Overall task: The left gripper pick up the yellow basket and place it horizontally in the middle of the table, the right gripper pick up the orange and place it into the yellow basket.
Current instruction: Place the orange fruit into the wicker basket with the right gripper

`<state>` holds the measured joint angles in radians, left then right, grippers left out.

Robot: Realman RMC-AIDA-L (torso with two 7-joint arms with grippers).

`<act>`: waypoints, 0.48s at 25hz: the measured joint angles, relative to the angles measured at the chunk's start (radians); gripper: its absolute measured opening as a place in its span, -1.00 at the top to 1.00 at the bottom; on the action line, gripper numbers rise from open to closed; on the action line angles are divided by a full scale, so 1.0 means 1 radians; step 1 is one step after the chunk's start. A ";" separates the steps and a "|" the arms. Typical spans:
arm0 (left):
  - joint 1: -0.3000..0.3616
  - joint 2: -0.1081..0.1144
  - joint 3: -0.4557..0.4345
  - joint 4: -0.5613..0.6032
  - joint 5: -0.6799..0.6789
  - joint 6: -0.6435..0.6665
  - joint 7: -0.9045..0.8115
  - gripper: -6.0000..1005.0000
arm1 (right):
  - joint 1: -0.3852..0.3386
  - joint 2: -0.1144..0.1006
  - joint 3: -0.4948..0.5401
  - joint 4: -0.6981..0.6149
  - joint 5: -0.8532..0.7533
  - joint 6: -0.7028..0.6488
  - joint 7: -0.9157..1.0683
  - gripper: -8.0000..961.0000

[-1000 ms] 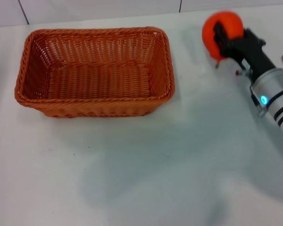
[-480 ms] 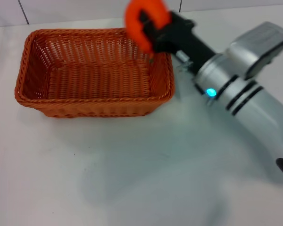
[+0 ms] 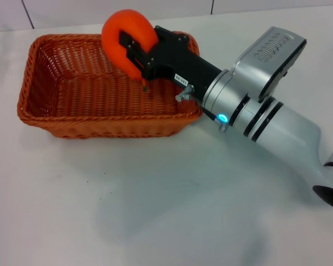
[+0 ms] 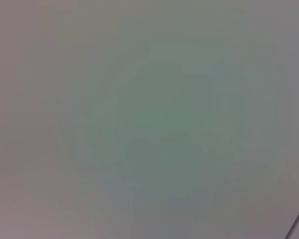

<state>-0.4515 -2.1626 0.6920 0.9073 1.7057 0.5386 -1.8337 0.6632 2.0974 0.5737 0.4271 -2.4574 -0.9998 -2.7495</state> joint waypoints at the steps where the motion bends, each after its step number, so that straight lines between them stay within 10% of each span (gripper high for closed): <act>1: 0.000 -0.001 0.000 -0.002 0.000 0.000 0.010 -0.77 | -0.002 0.000 0.002 0.000 0.001 -0.001 0.007 0.26; 12: 0.004 -0.002 0.002 -0.004 0.000 0.001 0.016 -0.77 | -0.009 -0.004 0.030 -0.008 0.007 -0.017 0.037 -0.13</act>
<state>-0.4471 -2.1647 0.6939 0.9037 1.7058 0.5393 -1.8180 0.6544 2.0938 0.6032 0.4192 -2.4503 -1.0169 -2.7125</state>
